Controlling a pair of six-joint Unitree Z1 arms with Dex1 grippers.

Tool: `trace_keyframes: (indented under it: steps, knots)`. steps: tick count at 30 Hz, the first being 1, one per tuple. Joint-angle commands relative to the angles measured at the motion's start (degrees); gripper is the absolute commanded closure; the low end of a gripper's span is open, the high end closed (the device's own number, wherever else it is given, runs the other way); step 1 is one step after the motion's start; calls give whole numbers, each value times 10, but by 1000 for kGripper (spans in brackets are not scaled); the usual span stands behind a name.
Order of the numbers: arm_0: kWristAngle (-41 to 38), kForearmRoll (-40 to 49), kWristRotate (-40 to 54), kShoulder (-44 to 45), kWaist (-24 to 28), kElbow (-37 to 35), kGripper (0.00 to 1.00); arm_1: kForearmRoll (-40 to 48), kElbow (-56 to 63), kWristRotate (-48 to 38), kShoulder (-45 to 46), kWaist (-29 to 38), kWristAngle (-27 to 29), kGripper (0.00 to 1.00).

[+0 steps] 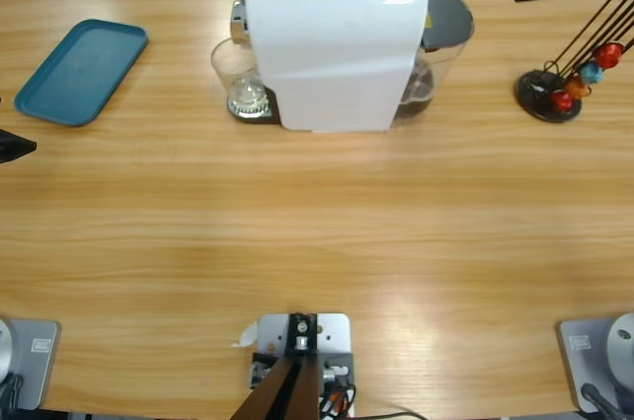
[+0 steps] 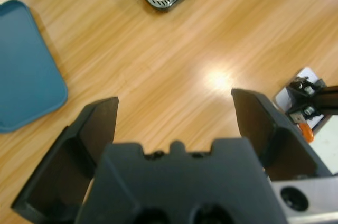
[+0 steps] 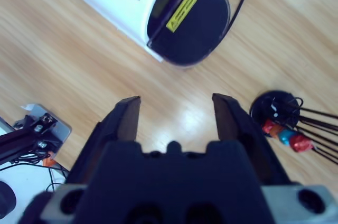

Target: Pour coffee

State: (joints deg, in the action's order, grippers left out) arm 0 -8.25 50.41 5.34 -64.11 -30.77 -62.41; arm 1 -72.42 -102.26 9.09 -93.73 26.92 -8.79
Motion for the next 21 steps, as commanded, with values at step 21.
trace_keyframes:
  steps: [21]
  knots:
    - [30,-5,-45,-36,19,20,188,-61,-238,55,-237,4,-40,1000]
